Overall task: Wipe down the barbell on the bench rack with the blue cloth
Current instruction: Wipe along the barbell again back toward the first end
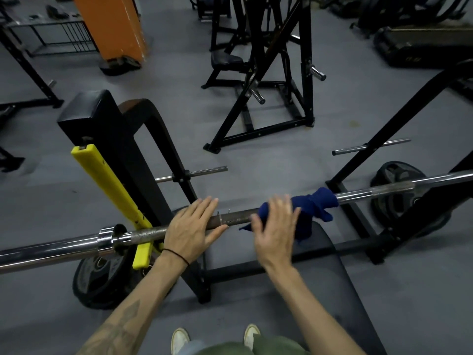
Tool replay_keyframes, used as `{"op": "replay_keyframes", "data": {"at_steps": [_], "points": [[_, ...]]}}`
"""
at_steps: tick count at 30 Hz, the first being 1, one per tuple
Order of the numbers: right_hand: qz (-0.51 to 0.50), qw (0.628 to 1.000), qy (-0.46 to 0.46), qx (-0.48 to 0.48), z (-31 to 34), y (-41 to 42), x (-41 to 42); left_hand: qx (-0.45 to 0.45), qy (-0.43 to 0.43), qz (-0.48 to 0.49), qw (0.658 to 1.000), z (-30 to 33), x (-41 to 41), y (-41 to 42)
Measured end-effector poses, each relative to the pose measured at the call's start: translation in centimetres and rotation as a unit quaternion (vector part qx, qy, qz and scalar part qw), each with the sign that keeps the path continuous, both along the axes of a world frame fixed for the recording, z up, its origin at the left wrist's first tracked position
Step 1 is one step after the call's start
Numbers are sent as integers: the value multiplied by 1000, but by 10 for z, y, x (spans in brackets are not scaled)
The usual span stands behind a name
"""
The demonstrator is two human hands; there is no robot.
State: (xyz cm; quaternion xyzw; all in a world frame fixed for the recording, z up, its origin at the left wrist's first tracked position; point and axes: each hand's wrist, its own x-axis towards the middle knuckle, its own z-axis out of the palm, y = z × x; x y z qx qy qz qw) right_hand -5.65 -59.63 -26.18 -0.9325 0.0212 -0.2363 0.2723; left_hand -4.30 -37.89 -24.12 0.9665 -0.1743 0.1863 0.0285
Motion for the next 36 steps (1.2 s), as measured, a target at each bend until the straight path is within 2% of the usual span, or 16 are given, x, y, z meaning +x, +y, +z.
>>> {"op": "replay_keyframes", "data": {"at_steps": [3,5,8,11,13,14,17,19,21,23,24,26,29,31,33,36], "points": [[167,979,-21,-117,-5,-1,-7,4,-4,0,1000,0,-2,1],[197,963,-42,-179,-5,-41,7,11,-6,2,1000,2,-3,3],[79,988,-31,-130,-1,-86,15,7,-1,13,1000,4,-2,0],[-24,1000,5,-18,-2,-41,8,-11,-7,26,1000,4,-2,-6],[50,999,4,-15,-2,-1,-3,-11,-6,27,1000,3,-2,-5],[114,992,-4,-55,-5,6,-8,-5,-3,24,1000,2,-2,-4],[209,965,-32,-158,-5,-37,2,15,6,12,1000,2,-2,1],[143,977,-43,-155,-5,-73,12,17,8,16,1000,2,-1,1],[51,994,-31,-92,-5,-80,13,11,3,26,1000,2,-1,-2],[-22,1000,-6,-8,-4,-43,12,3,1,36,999,1,0,-5],[-16,1000,7,17,-1,-18,9,2,3,38,999,0,1,-5],[87,996,17,-27,-2,12,-4,3,4,33,999,-1,0,-5],[223,961,-14,-161,0,-21,0,16,-1,11,1000,1,-2,0],[175,966,-34,-185,-2,-58,12,19,3,5,1000,3,-2,3],[70,990,-26,-118,-2,-76,14,18,14,9,1000,3,-2,2],[-32,999,5,2,-3,-22,10,9,23,23,999,3,-1,-2]]}}
